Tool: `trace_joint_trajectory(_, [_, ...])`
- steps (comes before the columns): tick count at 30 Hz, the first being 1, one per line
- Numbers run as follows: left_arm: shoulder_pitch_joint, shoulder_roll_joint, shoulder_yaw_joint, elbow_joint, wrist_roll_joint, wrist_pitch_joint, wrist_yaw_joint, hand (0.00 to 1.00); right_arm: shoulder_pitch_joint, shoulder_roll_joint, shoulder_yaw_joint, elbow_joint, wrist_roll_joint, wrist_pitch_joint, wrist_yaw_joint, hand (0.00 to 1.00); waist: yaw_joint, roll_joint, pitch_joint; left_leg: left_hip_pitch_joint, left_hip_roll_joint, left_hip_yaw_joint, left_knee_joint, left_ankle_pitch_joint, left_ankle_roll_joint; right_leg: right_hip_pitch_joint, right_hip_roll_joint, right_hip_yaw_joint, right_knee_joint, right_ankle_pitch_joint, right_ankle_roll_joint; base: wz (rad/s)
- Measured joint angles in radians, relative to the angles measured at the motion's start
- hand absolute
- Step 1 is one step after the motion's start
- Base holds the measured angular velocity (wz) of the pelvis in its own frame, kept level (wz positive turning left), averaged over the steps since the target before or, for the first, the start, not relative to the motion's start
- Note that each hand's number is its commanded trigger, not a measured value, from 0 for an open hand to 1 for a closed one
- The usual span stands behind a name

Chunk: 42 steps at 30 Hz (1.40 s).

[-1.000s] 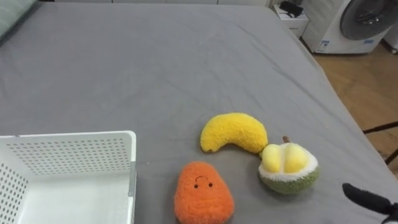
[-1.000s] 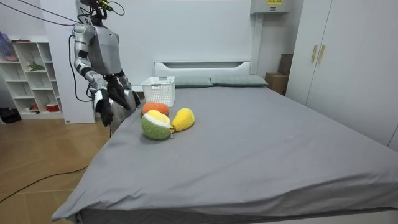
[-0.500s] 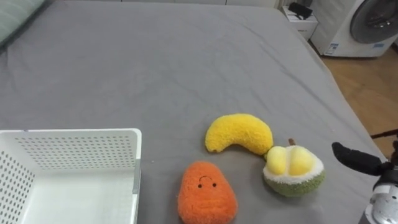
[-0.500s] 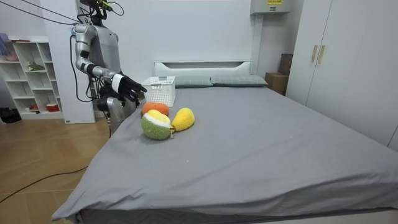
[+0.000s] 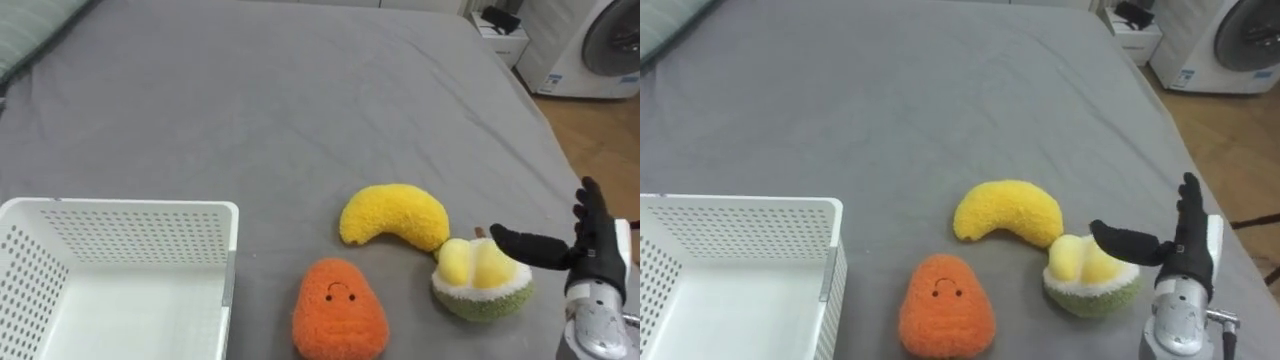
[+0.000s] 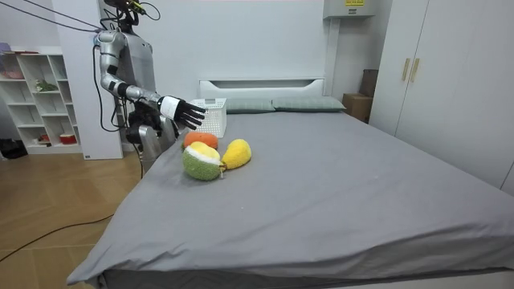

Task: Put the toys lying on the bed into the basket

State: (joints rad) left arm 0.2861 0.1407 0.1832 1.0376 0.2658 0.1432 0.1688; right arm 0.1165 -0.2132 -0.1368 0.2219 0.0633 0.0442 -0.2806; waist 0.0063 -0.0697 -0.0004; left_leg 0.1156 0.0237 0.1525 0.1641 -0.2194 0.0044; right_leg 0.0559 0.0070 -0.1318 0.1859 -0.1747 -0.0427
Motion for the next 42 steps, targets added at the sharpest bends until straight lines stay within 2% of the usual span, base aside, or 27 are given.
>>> trace_joint_trajectory(1, [0.000, 0.000, -0.005, -0.001, 0.000, -0.001, 0.000, 0.00, -0.001, 0.000, 0.006, 0.023, 0.000, 0.000, 0.011, 0.00, 0.003, -0.002, -0.0005, 0.000, 0.000, -0.001, 0.000, 0.000, 0.000, 0.003, -0.001, -0.003, 0.000, 0.000, 0.000, 0.07])
trace_joint_trajectory(3, [0.001, -0.001, -0.016, -0.001, 0.000, -0.002, 0.000, 0.00, -0.011, 0.000, 0.018, 0.068, 0.000, 0.000, 0.017, 0.00, 0.004, -0.006, 0.0045, 0.001, 0.000, 0.000, 0.000, 0.000, 0.000, 0.012, -0.002, -0.006, 0.000, 0.000, 0.000, 0.03])
trace_joint_trajectory(9, [0.004, 0.002, -0.028, -0.001, 0.000, -0.002, -0.002, 0.00, -0.027, 0.000, 0.034, 0.176, 0.000, 0.000, 0.032, 0.00, 0.006, -0.004, 0.0051, 0.000, 0.000, -0.001, 0.004, 0.000, 0.000, 0.015, -0.003, -0.008, -0.002, 0.000, 0.000, 0.00])
trace_joint_trajectory(13, [0.007, 0.008, -0.027, -0.011, 0.000, -0.002, -0.002, 0.00, -0.054, -0.004, 0.034, 0.274, 0.009, 0.000, 0.032, 0.00, 0.008, 0.000, 0.0043, 0.002, 0.000, -0.004, 0.005, 0.000, 0.001, 0.011, -0.003, -0.009, -0.008, 0.000, 0.000, 0.01])
trace_joint_trajectory(14, [0.007, 0.010, -0.027, -0.011, 0.001, -0.002, -0.002, 0.00, -0.056, -0.007, 0.034, 0.297, 0.008, 0.000, 0.033, 0.00, 0.008, 0.002, -0.0002, 0.003, -0.001, -0.014, 0.005, 0.000, 0.001, 0.014, -0.003, -0.014, -0.016, 0.002, 0.002, 0.09])
trace_joint_trajectory(25, [0.012, 0.009, 0.002, -0.016, 0.010, 0.003, -0.005, 0.00, -0.087, -0.010, 0.033, 0.523, -0.036, 0.001, 0.054, 0.00, 0.024, 0.006, -0.0001, -0.001, -0.002, -0.018, 0.004, 0.000, 0.001, 0.019, -0.004, -0.030, -0.016, 0.002, 0.002, 0.02])
trace_joint_trajectory(42, [0.017, 0.009, 0.009, 0.003, 0.010, 0.009, -0.006, 0.00, -0.114, -0.019, 0.032, 0.648, -0.068, 0.001, 0.048, 0.00, 0.029, 0.002, 0.0006, 0.002, -0.002, -0.027, 0.009, 0.001, 0.002, 0.036, -0.006, -0.036, -0.016, 0.002, 0.002, 0.00])
